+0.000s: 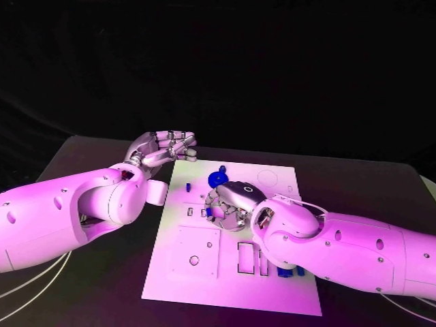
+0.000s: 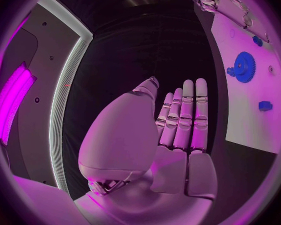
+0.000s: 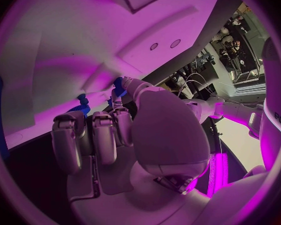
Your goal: Assemble the parts on the task board
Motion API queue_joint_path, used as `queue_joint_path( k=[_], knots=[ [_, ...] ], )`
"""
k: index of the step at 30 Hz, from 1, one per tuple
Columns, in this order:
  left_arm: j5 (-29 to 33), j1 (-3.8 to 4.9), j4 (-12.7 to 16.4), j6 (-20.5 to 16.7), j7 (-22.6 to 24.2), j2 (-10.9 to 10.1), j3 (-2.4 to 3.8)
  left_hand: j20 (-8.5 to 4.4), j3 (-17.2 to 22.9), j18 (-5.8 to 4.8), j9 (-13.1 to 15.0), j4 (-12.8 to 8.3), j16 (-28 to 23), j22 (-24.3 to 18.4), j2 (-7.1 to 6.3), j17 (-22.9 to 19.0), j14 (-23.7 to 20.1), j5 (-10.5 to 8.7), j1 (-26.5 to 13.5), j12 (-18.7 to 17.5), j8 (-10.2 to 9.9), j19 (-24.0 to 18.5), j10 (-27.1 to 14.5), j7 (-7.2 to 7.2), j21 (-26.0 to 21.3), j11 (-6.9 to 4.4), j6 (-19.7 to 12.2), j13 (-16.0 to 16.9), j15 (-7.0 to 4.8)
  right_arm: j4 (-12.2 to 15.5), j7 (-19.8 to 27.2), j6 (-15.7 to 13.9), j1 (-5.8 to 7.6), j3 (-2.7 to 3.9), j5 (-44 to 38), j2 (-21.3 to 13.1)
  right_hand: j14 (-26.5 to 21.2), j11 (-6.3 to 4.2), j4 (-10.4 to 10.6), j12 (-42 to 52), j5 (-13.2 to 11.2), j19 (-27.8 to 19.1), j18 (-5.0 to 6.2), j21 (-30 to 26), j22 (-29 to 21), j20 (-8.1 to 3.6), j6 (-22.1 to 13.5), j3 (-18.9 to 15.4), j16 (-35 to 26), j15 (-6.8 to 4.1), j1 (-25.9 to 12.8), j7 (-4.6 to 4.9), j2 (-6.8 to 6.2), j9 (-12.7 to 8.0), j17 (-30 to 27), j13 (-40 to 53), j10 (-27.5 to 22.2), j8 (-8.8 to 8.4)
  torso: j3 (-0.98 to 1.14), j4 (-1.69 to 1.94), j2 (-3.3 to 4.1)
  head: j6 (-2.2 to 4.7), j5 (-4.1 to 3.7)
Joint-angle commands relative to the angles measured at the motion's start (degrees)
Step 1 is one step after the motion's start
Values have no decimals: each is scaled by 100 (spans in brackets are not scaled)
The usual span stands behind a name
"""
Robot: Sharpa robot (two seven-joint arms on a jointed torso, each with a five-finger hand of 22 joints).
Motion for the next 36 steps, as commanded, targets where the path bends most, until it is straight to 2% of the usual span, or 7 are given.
queue_joint_path(
  k=[1, 7, 20, 26, 31, 36],
  knots=[
    [-28, 8, 11, 86, 33, 5, 4, 18, 37, 44, -7, -3, 25, 9, 5, 8, -47, -19, 57, -21, -23, -40, -50, 64, 24, 1, -43, 0, 11, -38, -165, 170, -15, -2, -189, 9, 554, -1, 16, -20, 25, 589, -39, 26, 1505, -41, 38, -6, 9, -37, -53, -32, 26, 151, 1367, 475, -18, 120, -1, 4, -5, -15, 2],
    [-28, 8, 14, 86, 30, -6, 5, 20, 41, 43, -6, -2, 24, 16, 6, 12, -53, -19, 59, -22, -22, -54, -47, 60, 34, -1, -42, 1, 11, -59, -217, 233, -22, -3, -222, 11, 554, -3, 20, -18, 28, 589, -39, 26, 1505, -42, 35, -11, 8, -38, -78, -34, 11, 154, 1365, 477, -15, 125, 2, -6, -5, -27, 44],
    [-28, 8, 20, 88, 26, -17, 5, 20, 41, 43, -6, -2, 24, 16, 6, 12, -53, -19, 59, -22, -22, -54, -47, 60, 34, -1, -42, 1, 11, -99, -320, 309, -30, -5, -300, 46, 552, -8, 22, -26, 66, 589, -39, 26, 1505, -48, 25, -19, 6, -44, -142, -37, -43, 165, 1357, 471, -19, 136, 2, -1, -6, -36, 30],
    [-28, 8, 23, 88, 24, -22, 5, 20, 41, 43, -6, -2, 24, 16, 6, 12, -53, -19, 59, -22, -22, -54, -47, 60, 34, -1, -42, 1, 11, -112, -336, 335, -31, -6, -324, 51, 549, -1, 37, -48, 71, 589, -39, 26, 1505, -49, -11, -37, 0, -41, -222, -27, -114, 165, 1341, 450, -38, 129, 1, -3, -5, -46, 39],
    [-28, 8, 23, 89, 23, -24, 5, 20, 41, 43, -6, -2, 24, 16, 6, 12, -53, -19, 59, -22, -22, -54, -47, 60, 34, -1, -42, 1, 11, -121, -334, 320, -33, -8, -335, 60, 543, 64, 111, -107, 16, 589, -39, 26, 1505, -21, -212, -86, -9, 6, -394, 53, -250, 120, 1314, 391, -101, 18, 2, -2, -7, -51, 49],
    [-28, 8, 23, 91, 19, -25, 5, 20, 41, 43, -6, -2, 24, 16, 6, 12, -53, -19, 59, -22, -22, -54, -47, 60, 34, -1, -42, 1, 11, -122, -327, 289, -34, -9, -338, 65, 542, 94, 124, -126, -2, 589, -39, 26, 1505, 2, -290, -89, -11, 32, -432, 88, -289, 100, 1309, 372, -124, -29, 2, -1, -7, -51, 47]
  ],
)
